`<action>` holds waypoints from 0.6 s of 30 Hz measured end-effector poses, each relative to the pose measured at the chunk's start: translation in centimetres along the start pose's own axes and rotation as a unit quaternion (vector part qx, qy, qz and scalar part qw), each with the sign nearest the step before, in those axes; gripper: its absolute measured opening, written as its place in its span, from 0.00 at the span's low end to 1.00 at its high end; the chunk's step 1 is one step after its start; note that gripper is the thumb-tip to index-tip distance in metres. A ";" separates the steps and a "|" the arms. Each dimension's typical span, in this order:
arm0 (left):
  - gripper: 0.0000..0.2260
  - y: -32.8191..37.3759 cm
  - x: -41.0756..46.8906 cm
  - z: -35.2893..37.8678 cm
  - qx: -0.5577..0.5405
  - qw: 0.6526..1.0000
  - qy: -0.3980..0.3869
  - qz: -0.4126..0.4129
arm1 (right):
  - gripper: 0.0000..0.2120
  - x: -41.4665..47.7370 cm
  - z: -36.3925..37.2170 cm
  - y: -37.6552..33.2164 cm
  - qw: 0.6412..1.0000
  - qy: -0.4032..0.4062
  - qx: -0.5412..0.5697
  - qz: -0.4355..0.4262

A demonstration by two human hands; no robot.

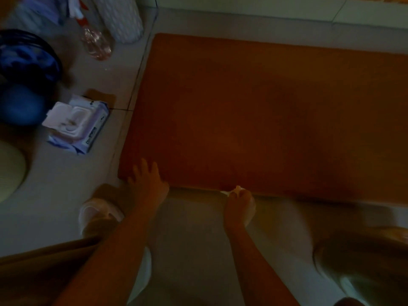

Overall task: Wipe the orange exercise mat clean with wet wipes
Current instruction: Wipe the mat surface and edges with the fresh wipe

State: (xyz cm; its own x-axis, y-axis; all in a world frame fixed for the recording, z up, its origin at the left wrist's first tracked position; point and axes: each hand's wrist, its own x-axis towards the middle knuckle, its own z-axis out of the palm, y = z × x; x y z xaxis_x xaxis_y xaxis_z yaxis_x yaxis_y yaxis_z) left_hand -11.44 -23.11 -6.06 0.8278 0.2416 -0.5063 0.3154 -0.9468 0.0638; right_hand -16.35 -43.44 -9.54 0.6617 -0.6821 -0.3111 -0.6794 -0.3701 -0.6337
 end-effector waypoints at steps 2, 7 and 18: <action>0.32 -1.4 0.3 0.1 -0.011 0.999 -0.040 0.008 | 0.16 -0.5 0.4 -0.6 1.000 0.017 0.009 0.021; 0.33 -1.7 0.5 0.2 -0.016 0.998 -0.052 0.032 | 0.15 -2.8 2.3 -2.9 0.999 -0.009 0.000 0.032; 0.33 -3.2 1.2 -1.4 -0.006 0.990 -0.110 0.086 | 0.16 -7.1 5.1 -7.7 0.989 -0.046 0.056 0.127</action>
State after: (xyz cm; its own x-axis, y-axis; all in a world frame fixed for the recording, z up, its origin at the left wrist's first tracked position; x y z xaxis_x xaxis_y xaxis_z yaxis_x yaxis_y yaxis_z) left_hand -10.86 -19.47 -5.67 0.7488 0.0229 -0.6624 0.1846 -0.9671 0.1751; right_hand -14.19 -32.50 -6.02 0.5037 -0.6813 -0.5311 -0.7917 -0.1181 -0.5994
